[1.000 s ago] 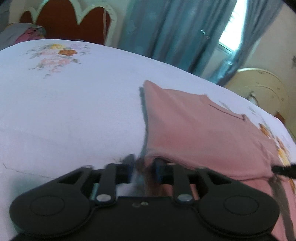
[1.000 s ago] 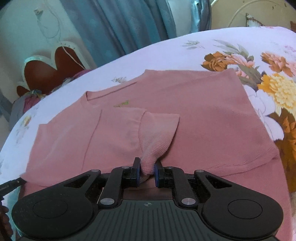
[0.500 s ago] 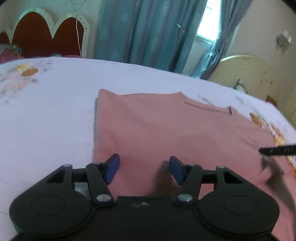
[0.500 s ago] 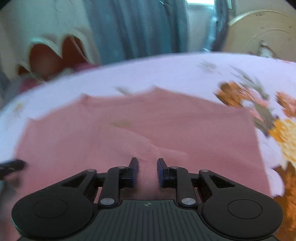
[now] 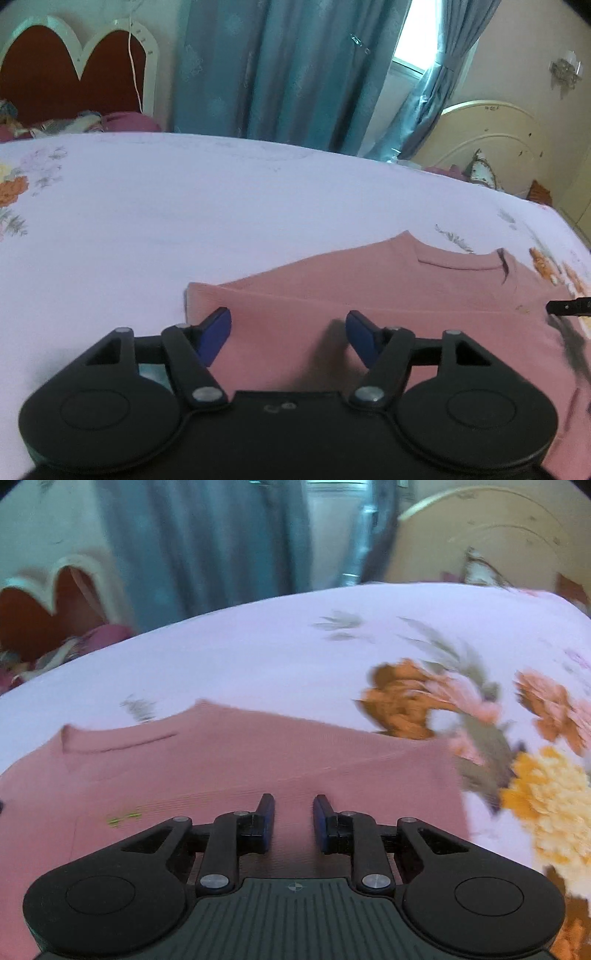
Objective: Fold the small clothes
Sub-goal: 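Smooth the folded side of the sweatshirt with the left gripper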
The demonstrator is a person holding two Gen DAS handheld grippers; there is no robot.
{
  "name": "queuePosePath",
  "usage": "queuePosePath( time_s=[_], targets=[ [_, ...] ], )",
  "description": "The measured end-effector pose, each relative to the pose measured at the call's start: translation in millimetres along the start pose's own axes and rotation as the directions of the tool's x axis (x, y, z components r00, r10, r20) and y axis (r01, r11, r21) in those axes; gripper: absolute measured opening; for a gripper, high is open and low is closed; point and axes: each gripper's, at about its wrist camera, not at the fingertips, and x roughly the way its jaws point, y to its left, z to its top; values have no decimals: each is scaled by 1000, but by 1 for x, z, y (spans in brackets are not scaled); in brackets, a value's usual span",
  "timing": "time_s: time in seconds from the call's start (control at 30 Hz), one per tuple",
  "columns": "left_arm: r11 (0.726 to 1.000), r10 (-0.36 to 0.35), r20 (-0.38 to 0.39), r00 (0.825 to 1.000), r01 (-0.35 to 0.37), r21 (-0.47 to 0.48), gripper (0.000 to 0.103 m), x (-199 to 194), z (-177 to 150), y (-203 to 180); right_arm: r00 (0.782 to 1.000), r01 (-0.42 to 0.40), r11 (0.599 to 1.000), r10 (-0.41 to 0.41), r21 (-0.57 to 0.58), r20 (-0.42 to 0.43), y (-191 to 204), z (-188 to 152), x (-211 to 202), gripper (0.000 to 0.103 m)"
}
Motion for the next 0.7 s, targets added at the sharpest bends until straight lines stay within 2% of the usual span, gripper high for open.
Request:
queuePosePath(
  time_s=[0.03, 0.1, 0.13, 0.17, 0.23, 0.33, 0.43, 0.5, 0.53, 0.6, 0.7],
  targets=[
    [1000, 2, -7, 1000, -2, -6, 69, -4, 1, -1, 1000, -1, 1000, 1, 9, -2, -1, 0, -3, 22],
    [1000, -2, -1, 1000, 2, -12, 79, -15, 0, -15, 1000, -20, 1000, 20, -1, 11, 9, -2, -14, 25],
    [1000, -24, 19, 1000, 24, 6, 79, -19, -1, -26, 998, -53, 999, 53, -13, 26, 21, -4, -21, 47],
    [999, -36, 31, 999, 36, 19, 79, -20, -3, -36, 996, -80, 996, 81, -28, 41, 34, -5, -25, 59],
    [997, -75, 17, 997, 75, 21, 78, -11, -5, -54, 982, -170, 981, 176, -92, 61, 69, -12, -31, 59],
    [997, -67, -15, 998, 68, 38, 76, -2, -15, -64, 966, -258, 955, 259, -150, -9, 112, -23, -19, 57],
    [999, -13, 4, 1000, 13, 45, 76, -17, -36, -46, 977, -211, 949, 212, -234, -24, 119, -37, -16, 57],
    [999, -9, 30, 1000, 8, 38, 76, -37, -55, -28, 992, -117, 970, 123, -212, 15, 95, -40, -20, 57],
    [998, -19, 28, 999, 18, 54, 76, -46, -64, -26, 995, -89, 977, 95, -194, 25, 83, -41, -23, 51],
    [996, 2, 46, 999, -6, 84, 74, -67, -74, -32, 999, -36, 984, 40, -177, 15, 71, -41, -31, 51],
    [1000, -24, 65, 998, 25, -6, 73, -86, -85, -36, 991, -113, 981, 123, -156, 58, 72, -49, -62, 51]
  ],
)
